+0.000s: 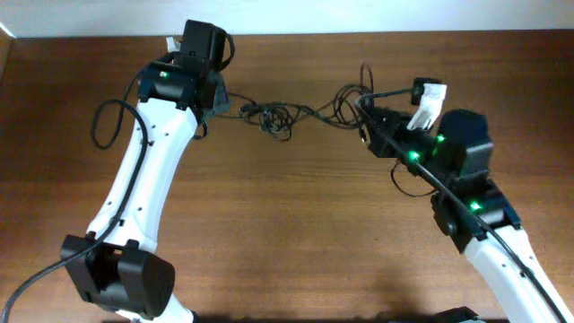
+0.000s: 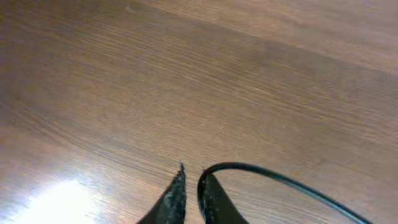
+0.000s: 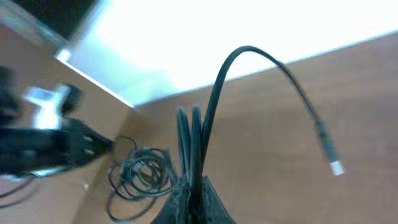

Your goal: Untangle cables

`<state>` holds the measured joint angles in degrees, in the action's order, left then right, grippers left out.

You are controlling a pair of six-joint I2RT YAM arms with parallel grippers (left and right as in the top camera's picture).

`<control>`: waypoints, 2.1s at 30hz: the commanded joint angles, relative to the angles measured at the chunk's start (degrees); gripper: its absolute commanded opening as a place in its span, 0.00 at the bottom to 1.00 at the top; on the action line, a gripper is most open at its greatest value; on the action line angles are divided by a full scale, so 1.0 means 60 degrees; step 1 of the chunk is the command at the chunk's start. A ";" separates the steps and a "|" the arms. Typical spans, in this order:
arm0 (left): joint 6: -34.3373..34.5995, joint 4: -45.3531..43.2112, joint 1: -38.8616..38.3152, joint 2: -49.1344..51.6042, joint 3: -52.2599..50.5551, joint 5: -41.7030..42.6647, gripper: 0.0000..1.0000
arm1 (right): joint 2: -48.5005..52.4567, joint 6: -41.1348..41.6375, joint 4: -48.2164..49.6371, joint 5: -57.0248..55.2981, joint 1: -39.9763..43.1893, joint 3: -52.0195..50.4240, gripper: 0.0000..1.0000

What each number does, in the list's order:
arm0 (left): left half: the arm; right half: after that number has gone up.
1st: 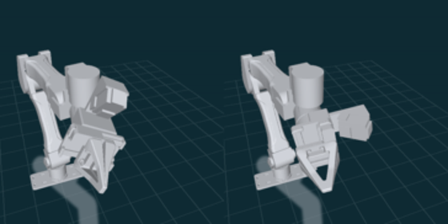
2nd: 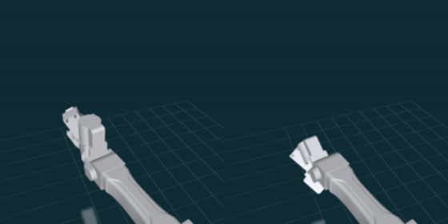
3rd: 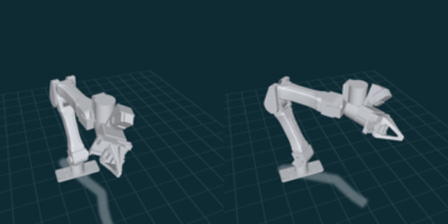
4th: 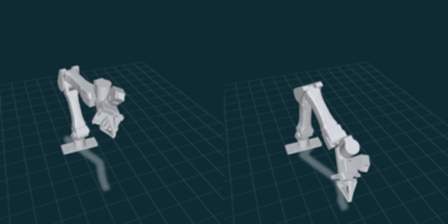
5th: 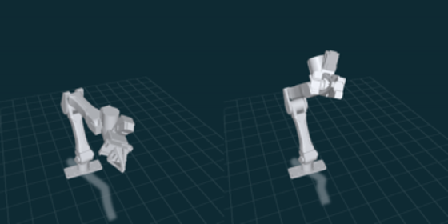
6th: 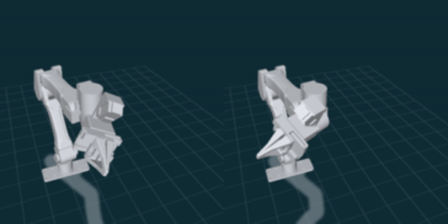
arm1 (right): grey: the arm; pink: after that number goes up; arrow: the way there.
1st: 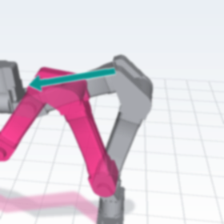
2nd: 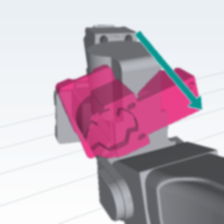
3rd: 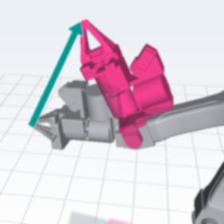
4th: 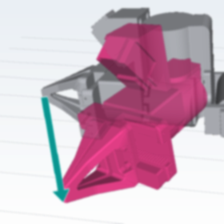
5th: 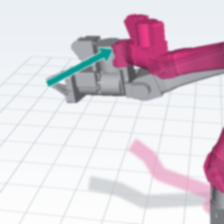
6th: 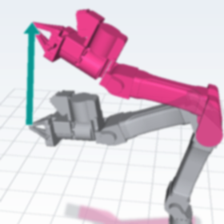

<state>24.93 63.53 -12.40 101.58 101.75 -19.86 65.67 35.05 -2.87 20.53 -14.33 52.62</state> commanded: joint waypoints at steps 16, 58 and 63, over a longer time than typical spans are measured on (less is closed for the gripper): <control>-0.3891 -0.1024 0.0095 0.0270 -0.0106 0.9588 0.48 | 0.0922 0.1738 0.2033 0.1501 -0.0098 0.0197 0.04; -0.3872 -0.1045 -0.0299 0.0339 -0.0106 0.8579 0.01 | 0.2353 0.3526 0.2368 0.0459 -0.1654 0.0197 0.04; -0.3872 -0.1045 -0.0299 0.0295 -0.0047 0.8593 0.00 | 0.2350 0.2805 0.0539 -0.1290 -0.1654 0.0197 0.56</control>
<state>2.35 57.43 -14.46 102.78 101.30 32.08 79.77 54.68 5.17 21.02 -24.32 53.52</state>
